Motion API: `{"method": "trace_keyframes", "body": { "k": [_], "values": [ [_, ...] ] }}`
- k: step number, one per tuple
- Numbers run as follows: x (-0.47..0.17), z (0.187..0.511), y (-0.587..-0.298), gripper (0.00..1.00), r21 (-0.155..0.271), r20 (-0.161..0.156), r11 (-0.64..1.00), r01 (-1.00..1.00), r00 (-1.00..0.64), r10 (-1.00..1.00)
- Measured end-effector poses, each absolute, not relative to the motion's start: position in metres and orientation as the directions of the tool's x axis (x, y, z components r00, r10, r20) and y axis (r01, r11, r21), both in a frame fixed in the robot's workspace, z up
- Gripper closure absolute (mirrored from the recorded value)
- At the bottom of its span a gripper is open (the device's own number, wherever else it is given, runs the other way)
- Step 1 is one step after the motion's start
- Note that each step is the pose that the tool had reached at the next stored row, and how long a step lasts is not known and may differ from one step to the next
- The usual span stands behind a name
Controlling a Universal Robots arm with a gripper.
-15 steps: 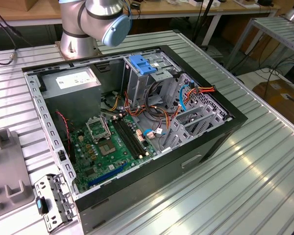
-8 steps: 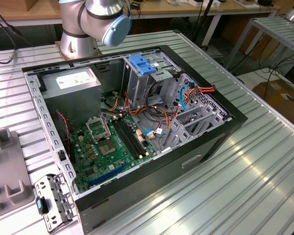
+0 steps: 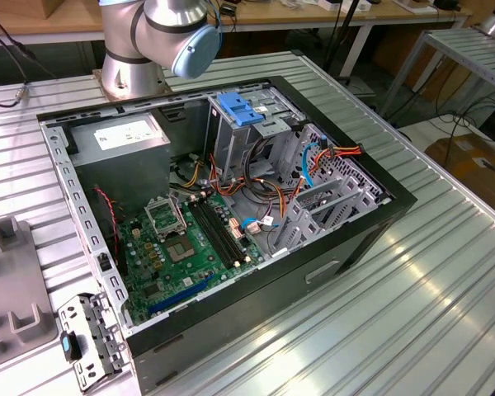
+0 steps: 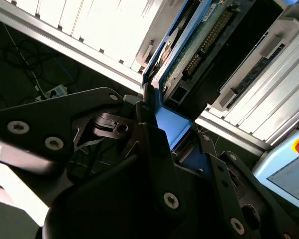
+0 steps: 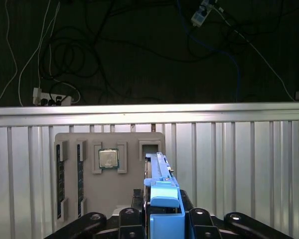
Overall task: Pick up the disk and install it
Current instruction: 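Pick up the disk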
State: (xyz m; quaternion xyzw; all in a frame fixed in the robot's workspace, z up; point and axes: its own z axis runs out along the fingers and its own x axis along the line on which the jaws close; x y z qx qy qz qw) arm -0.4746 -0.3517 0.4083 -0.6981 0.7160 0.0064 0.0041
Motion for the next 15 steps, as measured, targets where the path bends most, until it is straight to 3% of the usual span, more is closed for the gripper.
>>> {"method": "trace_keyframes", "body": {
  "k": [15],
  "values": [
    [-0.4746, 0.4116, -0.3517, 0.63, 0.004, -0.015, 0.025, -1.0, -0.025, -1.0]
  ]
}}
